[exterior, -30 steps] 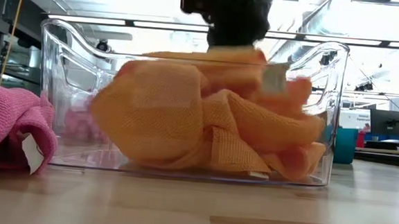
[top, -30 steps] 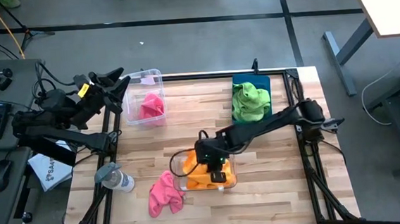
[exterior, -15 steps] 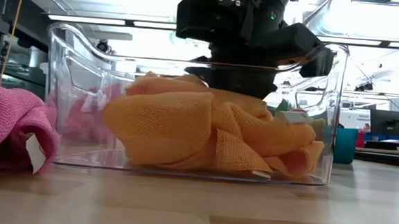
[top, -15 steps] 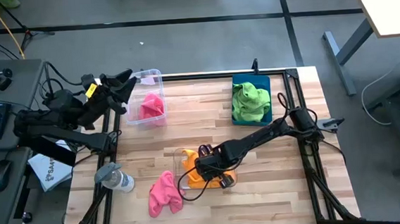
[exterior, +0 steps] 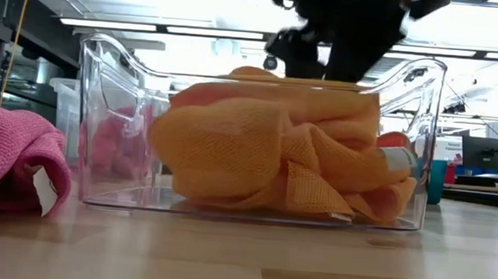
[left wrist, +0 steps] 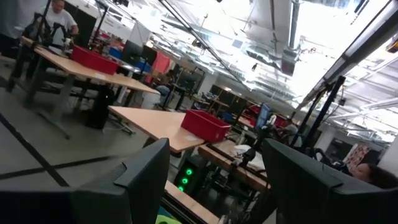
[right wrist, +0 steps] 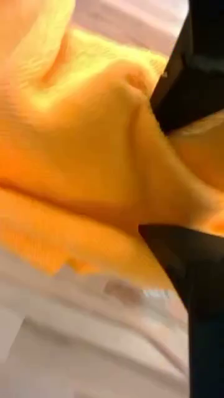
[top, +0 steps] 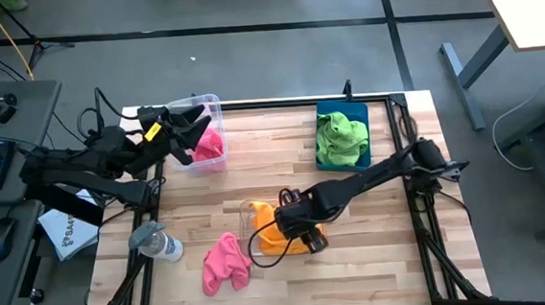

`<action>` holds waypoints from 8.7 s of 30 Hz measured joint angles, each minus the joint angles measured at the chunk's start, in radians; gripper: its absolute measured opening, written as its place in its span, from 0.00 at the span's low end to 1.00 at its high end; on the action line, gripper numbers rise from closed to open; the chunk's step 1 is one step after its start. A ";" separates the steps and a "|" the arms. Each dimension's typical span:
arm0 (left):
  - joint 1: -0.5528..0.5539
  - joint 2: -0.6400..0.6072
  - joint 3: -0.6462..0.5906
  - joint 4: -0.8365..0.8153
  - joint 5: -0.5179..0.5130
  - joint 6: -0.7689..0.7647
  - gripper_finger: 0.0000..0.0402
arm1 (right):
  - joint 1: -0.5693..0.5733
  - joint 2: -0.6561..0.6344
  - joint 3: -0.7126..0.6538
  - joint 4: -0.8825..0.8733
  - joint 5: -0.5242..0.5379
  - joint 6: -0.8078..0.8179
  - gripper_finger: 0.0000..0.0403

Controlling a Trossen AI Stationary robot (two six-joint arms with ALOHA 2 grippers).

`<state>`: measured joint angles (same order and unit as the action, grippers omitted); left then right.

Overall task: Sort microfiber towel by color & place in baskets
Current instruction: Put the yellow microfiber towel into the bottom transparent bin, then put the pink microfiber towel into the top transparent bin, then return to Home Position

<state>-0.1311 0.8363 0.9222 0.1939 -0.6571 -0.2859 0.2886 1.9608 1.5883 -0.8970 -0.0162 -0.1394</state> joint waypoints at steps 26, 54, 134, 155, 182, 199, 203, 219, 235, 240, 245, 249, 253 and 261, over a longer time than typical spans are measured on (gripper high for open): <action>-0.200 0.539 0.558 -1.118 0.646 -0.174 0.60 | -0.190 -0.486 0.000 -0.320 0.269 0.191 0.75; -0.376 0.827 0.135 -0.922 0.698 -0.266 0.60 | -0.203 -0.764 0.000 -0.388 0.521 0.392 0.75; 0.605 0.371 -0.058 -1.162 0.393 -0.018 0.14 | -0.204 -0.763 0.000 -0.333 0.611 0.479 0.75; 0.370 0.120 0.086 -0.628 0.635 -0.063 0.40 | -0.204 -0.762 0.000 -0.333 0.610 0.507 0.75; 0.119 -0.445 -0.911 0.242 0.267 -0.232 0.00 | -0.089 -0.844 -0.152 -0.499 0.388 0.727 0.03; 0.118 -0.500 -0.908 0.343 0.318 -0.250 0.00 | 0.142 -1.484 -1.256 0.808 0.471 0.875 0.01; 0.118 -0.501 -0.907 0.401 0.397 -0.211 0.00 | 0.103 -1.483 -1.341 0.947 0.441 0.792 0.00; 0.110 -0.482 -0.848 0.293 0.777 -0.574 0.00 | 0.030 -1.484 -1.355 0.962 0.383 0.820 0.00; 0.110 -0.476 -0.848 0.156 0.983 -0.827 0.00 | -0.060 -1.483 -1.355 0.962 0.384 0.859 0.00; 0.110 -0.476 -0.848 0.057 0.872 -0.602 0.00 | -0.060 -1.483 -1.355 0.961 0.383 0.873 0.00; 0.110 -0.476 -0.848 0.050 0.665 -0.289 0.00 | -0.060 -1.483 -1.355 0.962 0.383 0.879 0.00; 0.111 -0.476 -0.848 0.049 0.552 -0.086 0.00 | -0.060 -1.483 -1.355 0.961 0.383 0.883 0.00; 0.115 -0.476 -0.848 0.036 0.477 0.027 0.00 | -0.060 -1.483 -1.355 0.962 0.382 0.883 0.00; 0.139 -0.478 -0.858 0.046 0.485 0.103 0.00 | -0.059 -1.484 -1.355 0.986 0.351 0.883 0.00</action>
<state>0.0084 0.3581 0.0639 0.2404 -0.1721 -0.1826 0.2295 0.4772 0.2337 0.0889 0.3351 0.7434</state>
